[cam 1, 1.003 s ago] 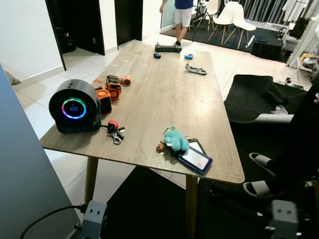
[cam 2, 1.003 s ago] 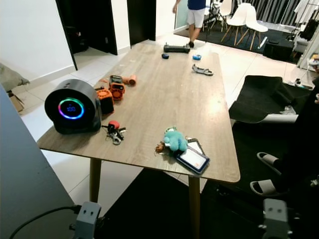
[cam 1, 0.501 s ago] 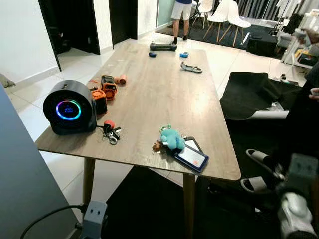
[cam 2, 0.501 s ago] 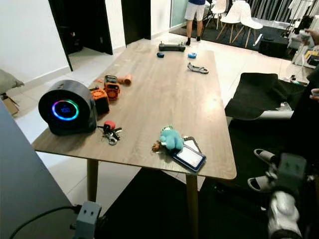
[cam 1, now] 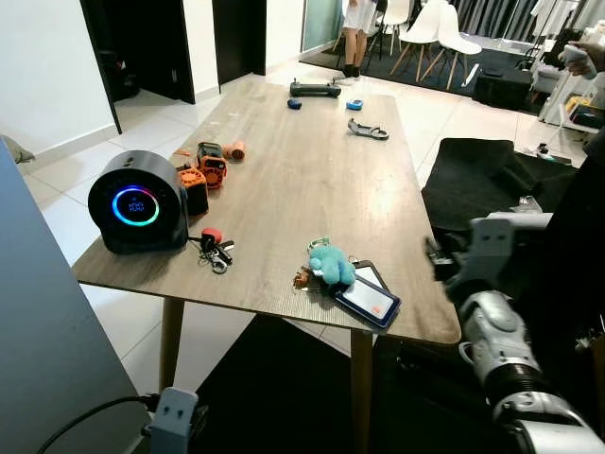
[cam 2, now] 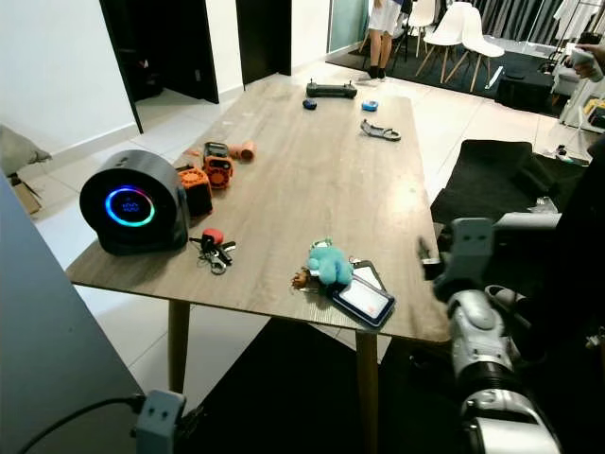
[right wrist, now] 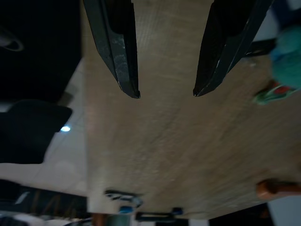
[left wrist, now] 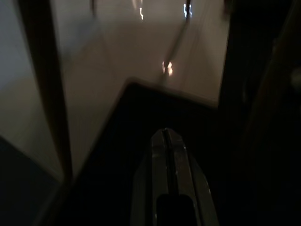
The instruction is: Hang keys on a hook
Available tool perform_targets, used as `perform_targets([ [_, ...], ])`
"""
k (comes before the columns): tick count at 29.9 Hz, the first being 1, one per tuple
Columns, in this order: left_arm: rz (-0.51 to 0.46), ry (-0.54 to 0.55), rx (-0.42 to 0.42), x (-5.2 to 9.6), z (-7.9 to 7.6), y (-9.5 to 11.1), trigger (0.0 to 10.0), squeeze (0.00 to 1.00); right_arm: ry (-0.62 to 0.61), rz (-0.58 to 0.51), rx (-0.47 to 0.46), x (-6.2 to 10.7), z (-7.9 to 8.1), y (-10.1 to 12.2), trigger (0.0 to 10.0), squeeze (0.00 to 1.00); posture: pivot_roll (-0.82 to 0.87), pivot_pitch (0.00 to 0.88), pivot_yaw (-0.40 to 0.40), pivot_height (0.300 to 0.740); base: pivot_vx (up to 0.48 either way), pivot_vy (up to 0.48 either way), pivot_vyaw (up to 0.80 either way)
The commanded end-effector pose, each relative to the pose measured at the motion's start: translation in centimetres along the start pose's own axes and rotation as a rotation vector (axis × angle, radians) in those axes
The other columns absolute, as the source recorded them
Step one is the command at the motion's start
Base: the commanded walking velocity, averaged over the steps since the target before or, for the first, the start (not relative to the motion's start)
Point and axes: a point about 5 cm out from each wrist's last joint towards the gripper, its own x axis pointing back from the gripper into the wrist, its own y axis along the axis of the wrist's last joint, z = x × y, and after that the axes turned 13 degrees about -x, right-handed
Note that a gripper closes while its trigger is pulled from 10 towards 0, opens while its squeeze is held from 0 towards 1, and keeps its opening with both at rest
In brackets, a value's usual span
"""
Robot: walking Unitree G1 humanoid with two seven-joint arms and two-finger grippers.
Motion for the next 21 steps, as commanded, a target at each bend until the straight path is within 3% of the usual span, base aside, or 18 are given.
perform_targets([
  [1,-0.081,-0.017,-0.036,0.9,0.8,0.8,10.0,0.0,0.01,0.025,-0.005,0.2,0.1,-0.5,10.0,0.0,0.09,0.061,-0.057,0.74,0.0,0.0,0.0],
  [5,-0.177,-0.069,-0.128,1.7,1.2,2.3,10.0,0.0,0.015,0.063,-0.016,0.5,0.2,-1.4,10.0,0.0,0.1,0.066,-0.062,0.74,0.0,0.0,0.0],
  [10,-0.303,-0.088,-0.169,1.0,1.0,4.8,10.0,0.0,0.022,0.1,-0.016,0.5,0.3,-1.9,10.0,0.0,0.1,0.069,-0.061,0.74,0.0,0.0,0.0],
  [13,-0.362,-0.11,-0.175,0.7,0.8,6.0,10.0,0.0,0.025,0.119,-0.022,0.5,0.4,-2.0,10.0,0.0,0.09,0.069,-0.061,0.74,0.0,0.0,0.0],
  [16,-0.462,-0.155,-0.178,-0.1,0.1,8.2,10.0,0.0,0.05,0.221,-0.016,0.5,1.0,-3.1,10.0,0.0,0.09,0.068,-0.061,0.74,0.0,0.0,0.0],
  [21,-0.524,-0.185,-0.17,-0.9,-0.4,9.9,10.0,0.0,0.082,0.256,-0.033,0.6,1.5,-3.7,10.0,0.0,0.08,0.068,-0.062,0.74,0.0,0.0,0.0],
])
